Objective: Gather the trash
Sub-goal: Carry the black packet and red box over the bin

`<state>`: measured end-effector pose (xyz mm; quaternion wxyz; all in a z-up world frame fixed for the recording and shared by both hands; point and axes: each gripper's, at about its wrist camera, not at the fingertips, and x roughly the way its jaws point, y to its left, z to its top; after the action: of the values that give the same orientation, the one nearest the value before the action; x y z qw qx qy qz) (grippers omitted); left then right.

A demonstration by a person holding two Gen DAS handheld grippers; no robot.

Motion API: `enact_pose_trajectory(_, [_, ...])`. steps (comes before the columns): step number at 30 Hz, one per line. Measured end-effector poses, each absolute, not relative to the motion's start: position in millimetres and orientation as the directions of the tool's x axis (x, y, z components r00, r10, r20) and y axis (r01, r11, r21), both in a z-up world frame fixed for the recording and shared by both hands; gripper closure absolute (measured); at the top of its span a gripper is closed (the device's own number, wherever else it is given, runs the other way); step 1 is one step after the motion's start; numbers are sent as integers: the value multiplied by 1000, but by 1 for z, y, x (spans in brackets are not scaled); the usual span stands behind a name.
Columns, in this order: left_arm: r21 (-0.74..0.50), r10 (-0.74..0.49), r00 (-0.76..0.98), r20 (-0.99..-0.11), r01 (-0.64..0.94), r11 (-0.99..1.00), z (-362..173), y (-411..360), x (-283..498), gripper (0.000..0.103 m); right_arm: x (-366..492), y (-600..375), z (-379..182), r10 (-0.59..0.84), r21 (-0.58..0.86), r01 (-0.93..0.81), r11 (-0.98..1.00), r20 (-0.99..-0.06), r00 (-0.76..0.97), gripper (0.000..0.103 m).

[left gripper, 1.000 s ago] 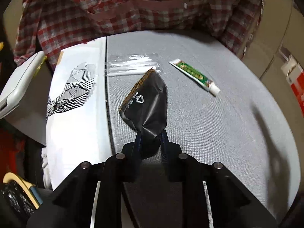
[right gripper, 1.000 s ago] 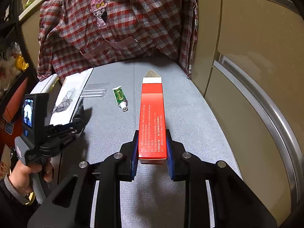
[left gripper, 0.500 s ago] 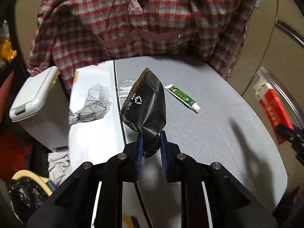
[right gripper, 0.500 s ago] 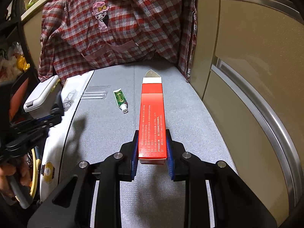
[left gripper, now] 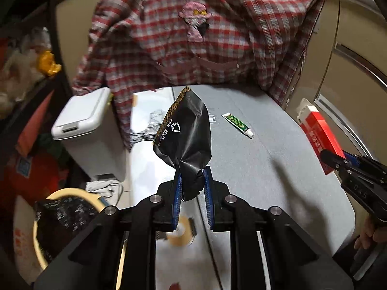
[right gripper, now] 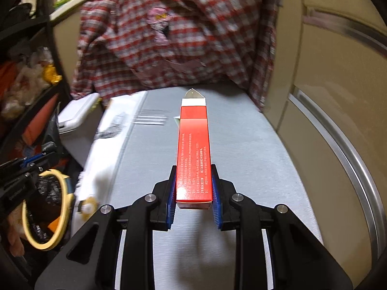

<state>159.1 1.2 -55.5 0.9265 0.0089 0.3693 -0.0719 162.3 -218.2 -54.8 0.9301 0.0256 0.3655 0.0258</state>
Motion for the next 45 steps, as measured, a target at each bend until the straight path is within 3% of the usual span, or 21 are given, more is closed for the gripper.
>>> enact_pose_trajectory(12, [-31,-47,754,-655,35,999,-25,53,101,86,117,-128,-31,240,96,-236,967,-652,719,78])
enact_pose_trajectory(23, [-23,98,750,-654,-149,989,-25,130,66,86,102,-38,-26,374,91,-424,901,-658,654,78])
enact_pose_trajectory(33, [-13,203,722,-661,-281,960,-41,191,53,86,97,26,-38,424,73,-523,849,-684,593,78])
enact_pose_trajectory(45, [-44,231,685,-691,-358,933,-63,238,53,86,102,87,-64,455,79,-594,801,-725,516,78])
